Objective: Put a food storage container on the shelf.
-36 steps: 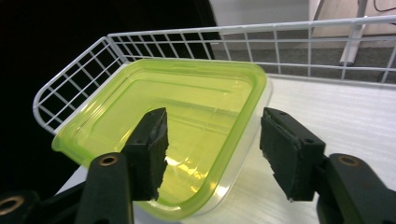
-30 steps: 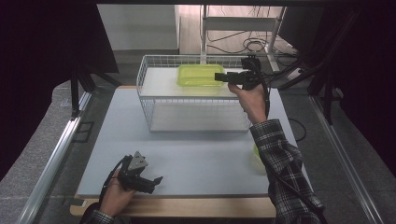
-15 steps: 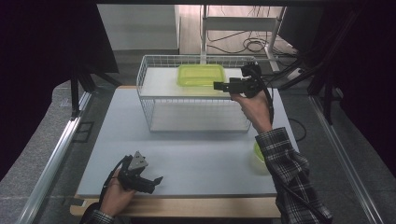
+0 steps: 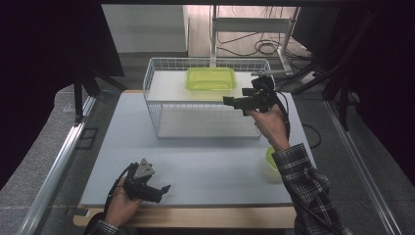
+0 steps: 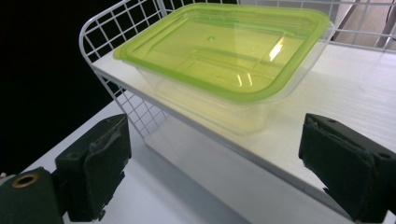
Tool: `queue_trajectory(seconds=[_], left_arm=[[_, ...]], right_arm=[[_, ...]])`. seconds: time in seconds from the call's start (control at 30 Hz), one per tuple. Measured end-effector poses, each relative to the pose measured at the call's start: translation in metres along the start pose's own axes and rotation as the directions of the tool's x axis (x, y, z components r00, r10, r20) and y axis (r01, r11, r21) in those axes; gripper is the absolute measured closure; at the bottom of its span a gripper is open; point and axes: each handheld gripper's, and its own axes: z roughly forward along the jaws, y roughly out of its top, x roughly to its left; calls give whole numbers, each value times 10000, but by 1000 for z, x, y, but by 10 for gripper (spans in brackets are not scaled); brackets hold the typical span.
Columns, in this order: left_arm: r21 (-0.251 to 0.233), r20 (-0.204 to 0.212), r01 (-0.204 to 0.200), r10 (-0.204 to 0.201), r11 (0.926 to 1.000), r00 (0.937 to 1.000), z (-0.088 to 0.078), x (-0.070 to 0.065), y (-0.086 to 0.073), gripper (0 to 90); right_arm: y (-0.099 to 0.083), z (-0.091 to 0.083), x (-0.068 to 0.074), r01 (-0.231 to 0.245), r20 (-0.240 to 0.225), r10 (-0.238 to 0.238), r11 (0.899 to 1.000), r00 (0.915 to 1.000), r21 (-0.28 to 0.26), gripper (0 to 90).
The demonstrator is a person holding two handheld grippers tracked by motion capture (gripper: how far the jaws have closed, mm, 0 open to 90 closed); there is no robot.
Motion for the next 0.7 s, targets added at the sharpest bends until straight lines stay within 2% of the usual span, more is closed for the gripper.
queue_trajectory(seconds=[0.7], left_arm=[[-90, 100, 40, -39, 10000, 9999, 0, 0, 0, 0]], right_arm=[[-42, -10, 4, 813, -54, -811, 9954, 9967, 510, 23]])
